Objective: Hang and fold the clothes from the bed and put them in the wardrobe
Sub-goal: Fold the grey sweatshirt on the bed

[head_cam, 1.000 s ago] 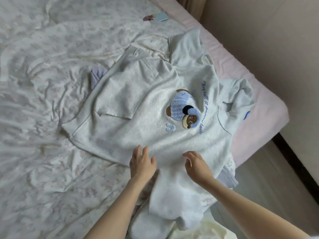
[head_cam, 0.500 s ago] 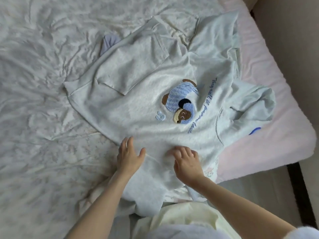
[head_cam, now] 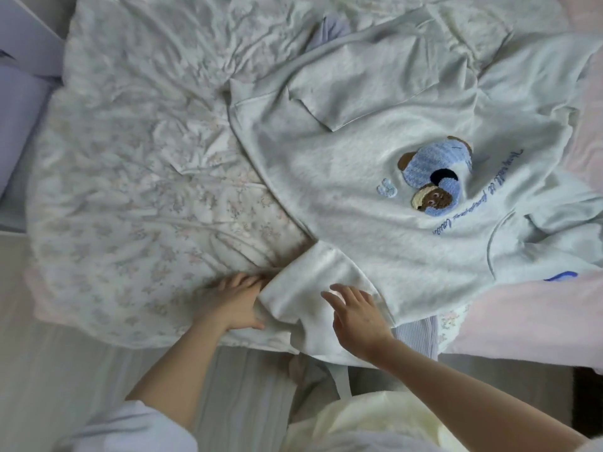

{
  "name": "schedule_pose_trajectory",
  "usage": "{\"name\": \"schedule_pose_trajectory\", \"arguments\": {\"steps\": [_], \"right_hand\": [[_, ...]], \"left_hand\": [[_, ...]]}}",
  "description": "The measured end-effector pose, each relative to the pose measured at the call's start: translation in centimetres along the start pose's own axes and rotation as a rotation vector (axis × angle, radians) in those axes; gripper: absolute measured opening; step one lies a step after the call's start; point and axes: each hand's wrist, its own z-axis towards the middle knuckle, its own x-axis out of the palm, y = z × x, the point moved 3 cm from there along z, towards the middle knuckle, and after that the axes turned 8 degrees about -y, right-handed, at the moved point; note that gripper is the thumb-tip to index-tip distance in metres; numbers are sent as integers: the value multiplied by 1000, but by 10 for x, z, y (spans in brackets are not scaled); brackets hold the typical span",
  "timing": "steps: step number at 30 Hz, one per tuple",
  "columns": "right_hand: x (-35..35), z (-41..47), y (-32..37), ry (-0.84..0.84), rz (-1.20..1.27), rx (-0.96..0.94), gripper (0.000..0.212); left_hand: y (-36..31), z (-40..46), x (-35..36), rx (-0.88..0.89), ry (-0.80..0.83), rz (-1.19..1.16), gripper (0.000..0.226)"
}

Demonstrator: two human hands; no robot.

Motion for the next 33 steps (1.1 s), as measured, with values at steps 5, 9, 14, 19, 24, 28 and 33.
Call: {"name": "schedule_pose_trajectory", "arguments": {"steps": [5,9,14,19,24,28,33], "right_hand": [[21,2,33,-16,-18,19,47],[29,4,60,-29,-1,13,53],[38,11,107,41,58,-40,49],[31,28,175,323,238,-86,58],[18,35,222,458,639,-26,96],[-9,41,217,148,736,106,78],[-56,55,171,-190,762,252,34]], "left_hand": [[56,-1,17,-274,-158,-199,82],[71,-10,23,-249,-184,-400,28],[89,-49,2,-429,-219,-800,19],[132,-100,-31,-615,-197,-1081,20],[132,-125,-63,-601,-202,-1394,49],[100,-120,-95,-528,-70,-1690,18],[50,-93,-129,-382,38,-1613,31]]}}
